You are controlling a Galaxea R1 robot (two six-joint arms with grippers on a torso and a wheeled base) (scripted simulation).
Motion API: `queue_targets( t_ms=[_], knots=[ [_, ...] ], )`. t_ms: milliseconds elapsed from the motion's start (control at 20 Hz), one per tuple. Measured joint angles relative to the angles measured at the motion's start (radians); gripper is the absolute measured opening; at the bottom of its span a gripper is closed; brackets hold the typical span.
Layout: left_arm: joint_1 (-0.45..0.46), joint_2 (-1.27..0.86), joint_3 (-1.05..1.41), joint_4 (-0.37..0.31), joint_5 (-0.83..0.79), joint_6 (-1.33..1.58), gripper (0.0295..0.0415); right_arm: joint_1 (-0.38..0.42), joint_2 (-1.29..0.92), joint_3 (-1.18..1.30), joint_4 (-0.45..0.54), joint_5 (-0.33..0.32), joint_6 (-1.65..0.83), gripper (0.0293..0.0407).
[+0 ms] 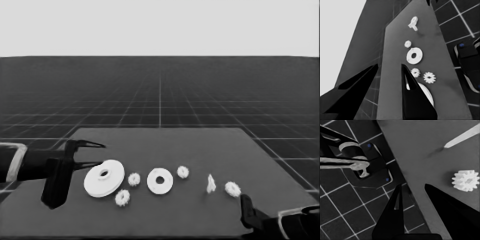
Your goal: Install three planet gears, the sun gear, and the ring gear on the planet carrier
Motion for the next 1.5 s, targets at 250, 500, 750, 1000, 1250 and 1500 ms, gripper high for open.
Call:
queue_targets(
  t_ms=[250, 500, 750, 1000, 1250, 1500],
  knots=[
    [0.220, 0.202, 0.093, 0.472, 0.450, -0.487, 0.0375, -0.011, 0.001, 0.003, 0.009, 0.002, 0.000, 0.0380],
    [0.376, 0.720, -0.452, -0.006, 0.915, -1.807, 0.0388, -0.006, 0.000, -0.002, 0.001, 0.000, 0.000, 0.0385],
    [0.479, 0.748, -0.605, 0.013, 0.870, -1.818, 0.0385, -0.006, 0.000, -0.003, 0.000, 0.000, 0.000, 0.0385],
    [0.612, 0.775, -0.709, 0.126, 0.824, -1.763, 0.0385, -0.006, 0.000, -0.003, 0.000, 0.000, 0.000, 0.0385],
    [0.619, 0.777, -0.718, 0.133, 0.819, -1.759, 0.0349, -0.006, 0.000, -0.003, 0.000, 0.000, 0.000, 0.0385],
    [0.619, 0.777, -0.718, 0.134, 0.819, -1.758, 0.0313, -0.006, 0.000, -0.003, 0.000, 0.000, 0.000, 0.0385]
  ],
)
